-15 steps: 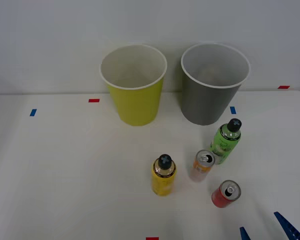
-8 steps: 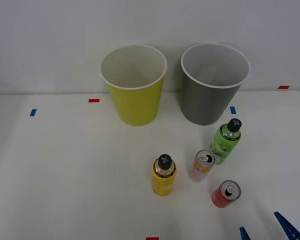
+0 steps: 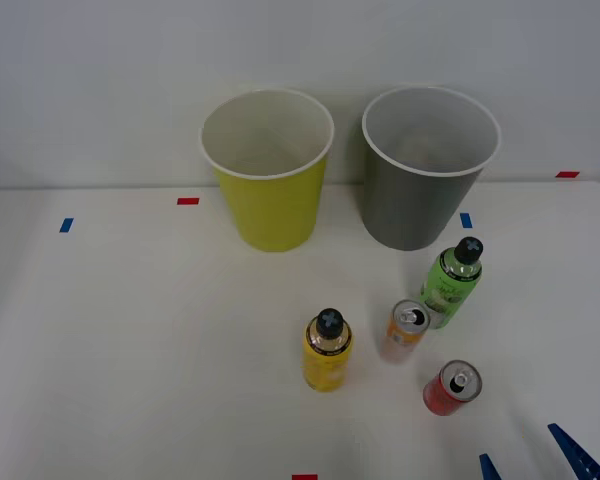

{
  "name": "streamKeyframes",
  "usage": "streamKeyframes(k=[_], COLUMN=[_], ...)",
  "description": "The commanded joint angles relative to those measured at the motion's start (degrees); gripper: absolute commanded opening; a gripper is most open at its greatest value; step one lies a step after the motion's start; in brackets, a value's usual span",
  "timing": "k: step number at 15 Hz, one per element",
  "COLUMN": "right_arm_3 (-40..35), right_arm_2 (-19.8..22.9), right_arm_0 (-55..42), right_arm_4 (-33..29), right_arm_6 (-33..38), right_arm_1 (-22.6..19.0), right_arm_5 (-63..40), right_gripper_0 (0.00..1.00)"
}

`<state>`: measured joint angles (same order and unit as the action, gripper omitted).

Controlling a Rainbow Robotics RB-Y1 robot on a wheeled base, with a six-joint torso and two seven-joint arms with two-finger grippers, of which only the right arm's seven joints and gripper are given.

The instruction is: Put cans in the gray bin, plastic bottles in the light green bin

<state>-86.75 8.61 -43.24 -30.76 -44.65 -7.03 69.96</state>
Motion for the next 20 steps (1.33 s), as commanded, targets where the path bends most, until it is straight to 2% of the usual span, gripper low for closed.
streamKeyframes(k=[1, 20], right_arm_3=[0.00, 0.00], right_arm_2=[0.00, 0.00], right_arm_0=[0.00, 0.00], right_arm_4=[0.00, 0.00], right_arm_6=[0.00, 0.00], right_arm_1=[0.00, 0.00], right_arm_5=[0.00, 0.00], right_gripper_0=[1.00, 1.00])
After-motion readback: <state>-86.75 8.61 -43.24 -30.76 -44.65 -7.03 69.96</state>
